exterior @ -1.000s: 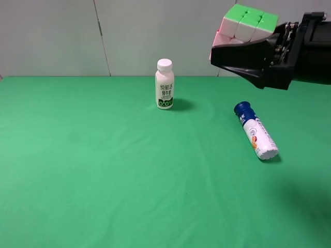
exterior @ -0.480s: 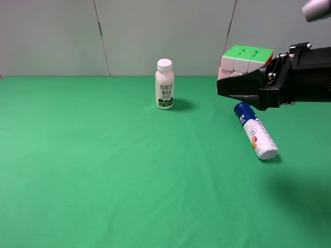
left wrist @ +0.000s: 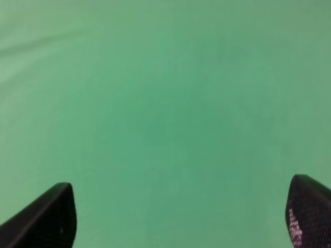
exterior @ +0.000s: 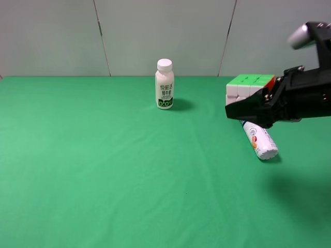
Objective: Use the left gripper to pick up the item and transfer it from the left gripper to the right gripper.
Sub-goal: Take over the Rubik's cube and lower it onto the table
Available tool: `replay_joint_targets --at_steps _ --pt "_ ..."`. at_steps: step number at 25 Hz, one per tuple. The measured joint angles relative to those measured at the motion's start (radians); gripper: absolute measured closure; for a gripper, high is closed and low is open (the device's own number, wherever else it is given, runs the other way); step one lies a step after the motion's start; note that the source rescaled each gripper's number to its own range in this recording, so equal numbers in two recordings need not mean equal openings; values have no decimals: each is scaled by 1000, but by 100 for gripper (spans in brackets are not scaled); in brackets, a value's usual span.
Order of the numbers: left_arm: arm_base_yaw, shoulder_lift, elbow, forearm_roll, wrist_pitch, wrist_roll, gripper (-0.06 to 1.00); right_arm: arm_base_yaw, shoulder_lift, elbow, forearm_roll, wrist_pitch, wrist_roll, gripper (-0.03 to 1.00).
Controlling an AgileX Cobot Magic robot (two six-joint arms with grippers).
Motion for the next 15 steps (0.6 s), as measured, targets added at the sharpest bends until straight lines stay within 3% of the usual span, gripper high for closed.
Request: replay_joint_targets --at_steps 6,15 --pt "60 -71 0 3 -3 -1 38 0 141 -57 -104 60 80 96" --pt "64 -71 0 7 -3 -1 38 10 289 -192 -336 78 287 96"
